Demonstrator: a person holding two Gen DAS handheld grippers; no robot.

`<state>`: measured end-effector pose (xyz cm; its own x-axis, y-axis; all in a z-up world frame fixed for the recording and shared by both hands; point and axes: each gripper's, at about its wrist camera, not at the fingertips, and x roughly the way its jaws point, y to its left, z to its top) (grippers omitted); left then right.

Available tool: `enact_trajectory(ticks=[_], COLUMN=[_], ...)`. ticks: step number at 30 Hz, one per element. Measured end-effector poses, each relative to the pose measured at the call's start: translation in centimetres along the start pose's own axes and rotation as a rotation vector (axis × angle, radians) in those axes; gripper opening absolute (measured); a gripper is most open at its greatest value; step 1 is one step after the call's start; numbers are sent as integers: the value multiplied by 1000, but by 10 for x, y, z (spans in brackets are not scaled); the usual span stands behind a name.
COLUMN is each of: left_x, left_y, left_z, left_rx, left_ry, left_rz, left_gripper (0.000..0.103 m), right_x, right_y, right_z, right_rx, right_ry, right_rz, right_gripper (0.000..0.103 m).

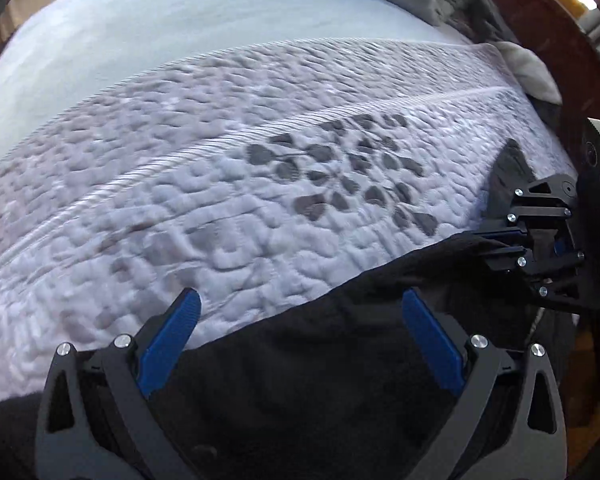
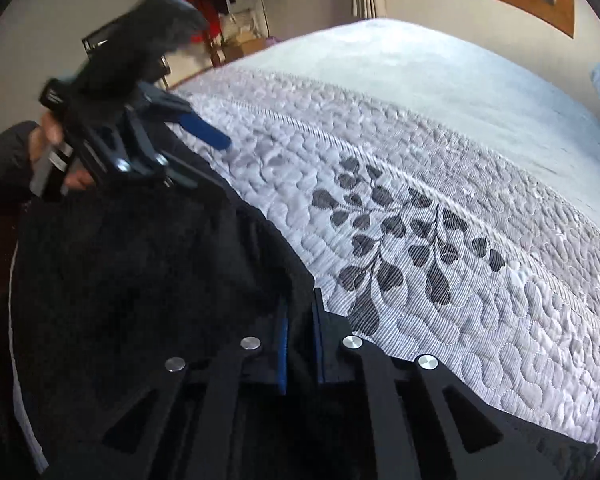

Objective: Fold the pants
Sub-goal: 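Lift the waistband with both grippers and fold it over toward the hems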

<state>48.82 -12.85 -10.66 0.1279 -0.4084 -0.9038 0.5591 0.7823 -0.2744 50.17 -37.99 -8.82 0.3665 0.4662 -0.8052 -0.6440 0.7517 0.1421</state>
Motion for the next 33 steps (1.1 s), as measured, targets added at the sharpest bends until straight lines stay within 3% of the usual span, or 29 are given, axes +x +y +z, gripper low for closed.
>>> enact_trajectory(ticks=[5, 10, 12, 14, 15, 17, 20, 23, 27, 33], left_x=[17, 28, 31, 33, 35, 34, 24, 0, -29, -82], left_y=[-6, -18, -26, -36, -39, -40, -35, -46, -71, -114], left_z=[9, 9, 4, -3, -6, -11, -13, -23, -40, -93], left_rx=[34, 89, 133, 200, 217, 224, 193, 207, 188, 188], left_ry=[85, 116, 112, 109, 108, 101, 84, 18, -43, -136], left_rz=[-273, -271, -234, -145, -114, -75, -66, -12, 82, 155], left_gripper=[100, 99, 96, 66, 62, 35, 14, 8, 6, 6], right_x=[-19, -27, -27, -25, -24, -21, -22, -30, -50, -97], right_y=[2, 4, 3, 2, 2, 5, 8, 13, 30, 84], right_z=[-2, -4, -6, -6, -7, -9, -12, -14, -19, -44], right_rx=[11, 14, 23, 32, 35, 35, 55, 86, 109, 115], right_ry=[-82, -109, -106, -104, -102, -93, -98, -132, -181, -276], right_rz=[32, 40, 38, 35, 34, 16, -3, -22, -61, -125], right_gripper=[9, 9, 9, 10, 10, 10, 10, 10, 11, 12])
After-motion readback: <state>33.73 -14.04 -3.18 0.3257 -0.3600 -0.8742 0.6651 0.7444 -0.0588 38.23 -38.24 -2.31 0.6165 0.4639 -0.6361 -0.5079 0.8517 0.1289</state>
